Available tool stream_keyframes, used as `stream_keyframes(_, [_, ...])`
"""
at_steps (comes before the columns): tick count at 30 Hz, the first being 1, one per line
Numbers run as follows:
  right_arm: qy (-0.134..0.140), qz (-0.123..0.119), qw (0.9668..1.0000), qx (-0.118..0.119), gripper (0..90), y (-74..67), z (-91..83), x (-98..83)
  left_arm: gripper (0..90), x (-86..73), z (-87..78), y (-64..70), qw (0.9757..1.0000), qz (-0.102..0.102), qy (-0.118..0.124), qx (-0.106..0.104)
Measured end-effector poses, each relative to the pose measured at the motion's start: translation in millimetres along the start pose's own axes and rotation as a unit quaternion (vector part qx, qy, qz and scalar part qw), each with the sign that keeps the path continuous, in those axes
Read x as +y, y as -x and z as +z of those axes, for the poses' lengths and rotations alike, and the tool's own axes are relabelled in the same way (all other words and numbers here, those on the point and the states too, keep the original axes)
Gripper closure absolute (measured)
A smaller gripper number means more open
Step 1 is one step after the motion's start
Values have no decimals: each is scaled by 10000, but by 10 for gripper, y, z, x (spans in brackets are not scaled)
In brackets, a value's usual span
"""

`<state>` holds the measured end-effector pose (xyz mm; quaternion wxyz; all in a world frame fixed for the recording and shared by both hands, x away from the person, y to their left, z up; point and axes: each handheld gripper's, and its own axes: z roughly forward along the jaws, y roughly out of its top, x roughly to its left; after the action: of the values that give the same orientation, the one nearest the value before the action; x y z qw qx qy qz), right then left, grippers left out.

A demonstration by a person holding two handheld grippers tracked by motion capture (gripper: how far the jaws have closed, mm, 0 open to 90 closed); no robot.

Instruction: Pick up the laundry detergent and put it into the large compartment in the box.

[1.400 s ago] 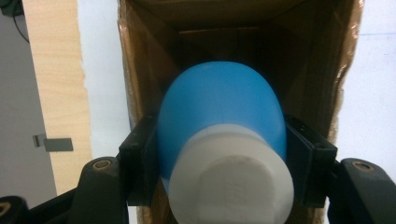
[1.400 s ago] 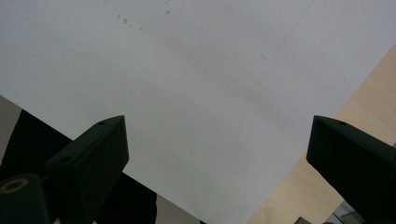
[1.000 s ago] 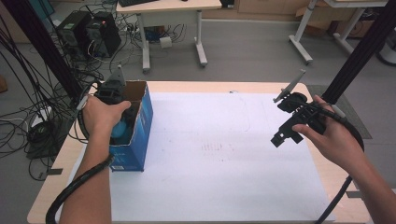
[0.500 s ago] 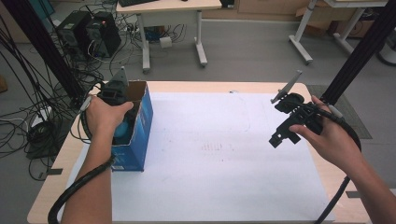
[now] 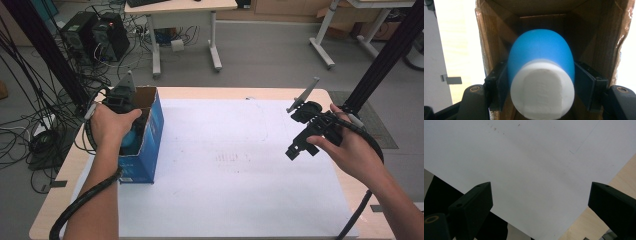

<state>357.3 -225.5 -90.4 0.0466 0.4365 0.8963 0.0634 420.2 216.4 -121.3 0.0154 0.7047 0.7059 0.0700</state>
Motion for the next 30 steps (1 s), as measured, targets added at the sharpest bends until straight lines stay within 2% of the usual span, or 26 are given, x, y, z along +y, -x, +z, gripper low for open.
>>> stream_keyframes(10, [-31, -6, 10000, -17, 59, -22, -1, 5, 335, -29, -43, 0, 10000, 0, 61, 6])
stream_keyframes(20, [21, -50, 10000, -31, 60, -40, -38, -7, 330, -81, -176, 13, 9998, -12, 173, 72])
stream_keyframes(23, [10, -45, 10000, -22, 60, -43, -45, -6, 322, -119, -231, -29, 9997, -88, 230, -30])
stream_keyframes(26, [17, -56, 10000, -17, 60, -42, -55, -13, 298, -158, -298, -22, 9995, -135, 295, 37])
stream_keyframes(27, [33, -57, 10000, -14, 59, -40, -65, -24, 260, -166, -317, -24, 9994, -146, 303, 37])
stream_keyframes(30, [63, -29, 10000, -12, 60, -38, -88, -44, 231, -203, -425, -29, 9994, -117, 333, 31])
